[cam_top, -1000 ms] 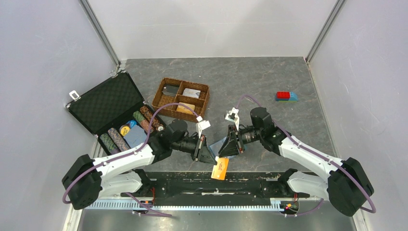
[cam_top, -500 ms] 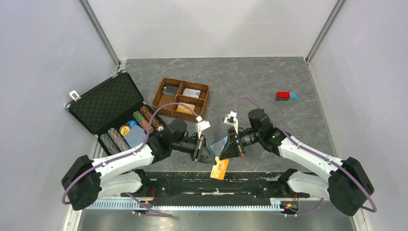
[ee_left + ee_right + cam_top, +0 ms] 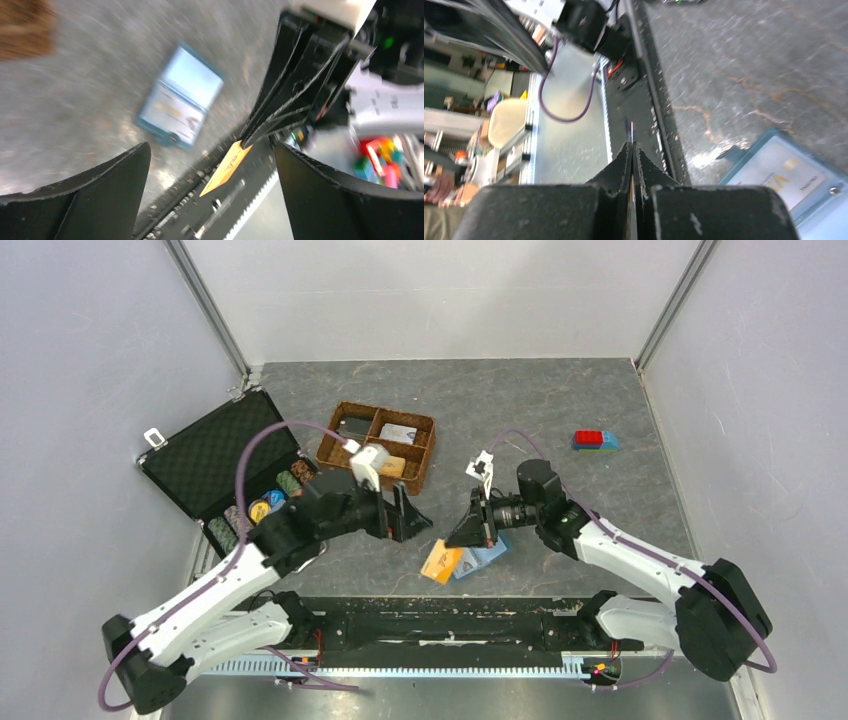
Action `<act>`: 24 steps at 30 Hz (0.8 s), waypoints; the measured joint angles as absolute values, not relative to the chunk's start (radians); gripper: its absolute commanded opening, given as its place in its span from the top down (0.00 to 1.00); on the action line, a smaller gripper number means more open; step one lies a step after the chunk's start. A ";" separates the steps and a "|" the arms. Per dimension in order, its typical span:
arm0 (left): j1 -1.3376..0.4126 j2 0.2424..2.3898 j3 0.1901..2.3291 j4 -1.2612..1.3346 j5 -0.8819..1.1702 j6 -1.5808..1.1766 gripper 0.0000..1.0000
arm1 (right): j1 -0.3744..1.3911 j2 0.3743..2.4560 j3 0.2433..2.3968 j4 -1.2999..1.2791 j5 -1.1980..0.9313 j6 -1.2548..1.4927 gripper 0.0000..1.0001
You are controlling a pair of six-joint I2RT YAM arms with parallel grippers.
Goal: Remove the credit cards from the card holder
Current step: Place the credit card in the storage box.
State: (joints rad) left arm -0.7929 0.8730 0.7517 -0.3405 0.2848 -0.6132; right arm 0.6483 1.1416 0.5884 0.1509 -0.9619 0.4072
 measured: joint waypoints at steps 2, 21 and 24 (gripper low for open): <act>-0.792 0.830 0.821 -0.426 0.120 -0.600 0.00 | 0.648 1.167 0.599 0.193 -0.897 0.458 1.00; -0.791 0.492 0.878 -0.754 -0.684 -0.503 0.00 | 0.728 1.672 0.718 0.823 0.065 0.995 1.00; -0.791 0.445 0.859 -0.762 -0.699 -0.503 0.00 | 0.753 1.754 0.781 0.865 0.165 1.047 1.00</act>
State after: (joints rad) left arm -0.7910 0.4454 0.8593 -0.7616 -0.6994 -0.5030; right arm 0.7528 1.7538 0.7815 0.8646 0.1646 1.0466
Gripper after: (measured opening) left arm 0.996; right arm 0.006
